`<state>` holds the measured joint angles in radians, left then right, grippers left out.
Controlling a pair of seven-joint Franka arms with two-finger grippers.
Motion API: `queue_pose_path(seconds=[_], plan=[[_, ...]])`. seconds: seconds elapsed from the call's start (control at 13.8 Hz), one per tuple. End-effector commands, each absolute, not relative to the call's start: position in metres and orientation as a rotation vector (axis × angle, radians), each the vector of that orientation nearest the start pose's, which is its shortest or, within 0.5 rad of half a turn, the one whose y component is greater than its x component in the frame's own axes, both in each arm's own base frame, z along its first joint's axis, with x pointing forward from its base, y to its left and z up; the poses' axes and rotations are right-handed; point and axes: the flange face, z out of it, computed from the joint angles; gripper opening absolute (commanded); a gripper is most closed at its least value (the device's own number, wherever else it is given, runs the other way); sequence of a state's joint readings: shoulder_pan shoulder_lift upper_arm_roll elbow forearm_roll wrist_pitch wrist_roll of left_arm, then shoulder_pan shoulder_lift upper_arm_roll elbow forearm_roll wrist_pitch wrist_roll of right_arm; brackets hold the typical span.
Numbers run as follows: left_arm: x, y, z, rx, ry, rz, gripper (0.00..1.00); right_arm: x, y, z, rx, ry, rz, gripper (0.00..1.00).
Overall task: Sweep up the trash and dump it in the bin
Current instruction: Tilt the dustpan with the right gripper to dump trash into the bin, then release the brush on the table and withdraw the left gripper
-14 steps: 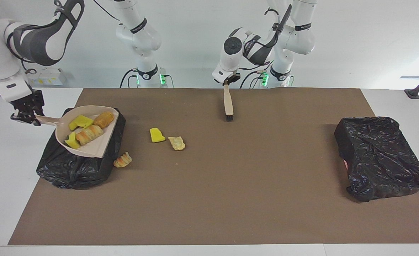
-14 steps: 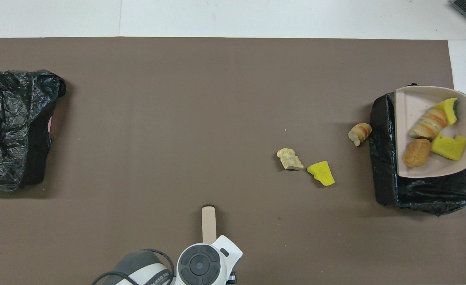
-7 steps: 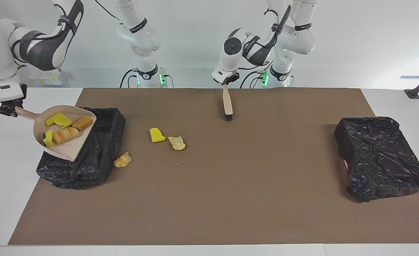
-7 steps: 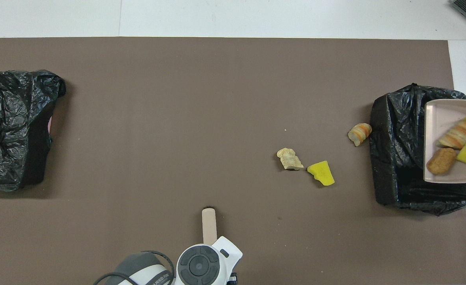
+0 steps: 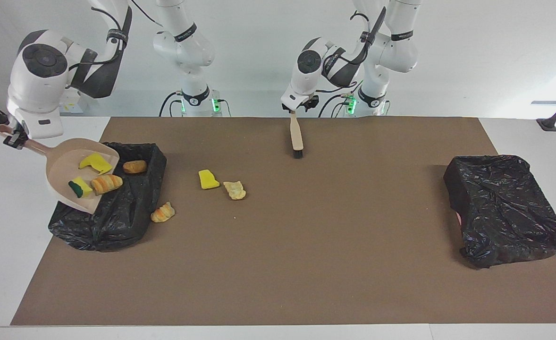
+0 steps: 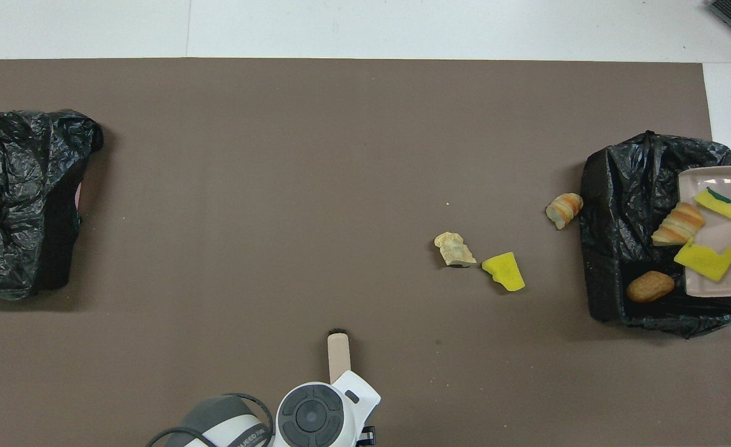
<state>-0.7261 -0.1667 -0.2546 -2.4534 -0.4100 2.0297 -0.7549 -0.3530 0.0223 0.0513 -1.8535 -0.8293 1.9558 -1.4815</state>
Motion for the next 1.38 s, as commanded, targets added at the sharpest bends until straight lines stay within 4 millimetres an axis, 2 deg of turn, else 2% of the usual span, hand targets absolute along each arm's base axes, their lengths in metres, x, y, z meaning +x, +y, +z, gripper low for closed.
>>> queue_pose_path(seconds=[0.0, 0.14, 0.29, 0.36, 0.43, 0.58, 0.72, 0.87, 1.01, 1.16, 1.23, 1.3], plan=[[0.228, -0.376, 0.347, -3.101, -0.043, 0.619, 0.98, 0.537, -0.22, 0.545, 1.787, 1.644, -0.751, 0.0], [0.236, -0.383, 0.361, -3.133, -0.035, 0.599, 1.0, 0.533, -0.214, 0.568, 1.717, 1.623, -0.772, 0.0], [0.251, -0.383, 0.373, -3.165, -0.074, 0.576, 1.0, 0.532, -0.21, 0.579, 1.632, 1.625, -0.821, 0.0], [0.267, -0.378, 0.382, -3.187, -0.116, 0.559, 1.0, 0.538, -0.194, 0.579, 1.571, 1.638, -0.834, 0.0], [0.28, -0.374, 0.391, -3.199, -0.153, 0.558, 1.0, 0.54, -0.187, 0.578, 1.557, 1.646, -0.826, 0.0], [0.321, -0.355, 0.421, -3.218, -0.231, 0.56, 1.0, 0.541, -0.184, 0.567, 1.566, 1.639, -0.805, 0.0], [0.354, -0.332, 0.448, -3.255, -0.205, 0.558, 1.0, 0.535, -0.178, 0.543, 1.596, 1.637, -0.809, 0.0], [0.375, -0.317, 0.466, -3.292, -0.147, 0.527, 1.0, 0.538, -0.166, 0.543, 1.558, 1.649, -0.818, 0.0], [0.39, -0.309, 0.488, -3.273, -0.085, 0.398, 1.0, 0.54, -0.144, 0.565, 1.435, 1.609, -0.884, 0.0], [0.402, -0.304, 0.507, -3.262, -0.052, 0.29, 1.0, 0.533, -0.14, 0.59, 1.333, 1.587, -0.937, 0.0], [0.41, -0.299, 0.515, -3.264, -0.035, 0.251, 1.0, 0.535, -0.13, 0.592, 1.298, 1.598, -0.939, 0.0], [0.418, -0.292, 0.523, -3.252, -0.014, 0.196, 1.0, 0.534, -0.128, 0.588, 1.3, 1.605, -0.942, 0.0]])
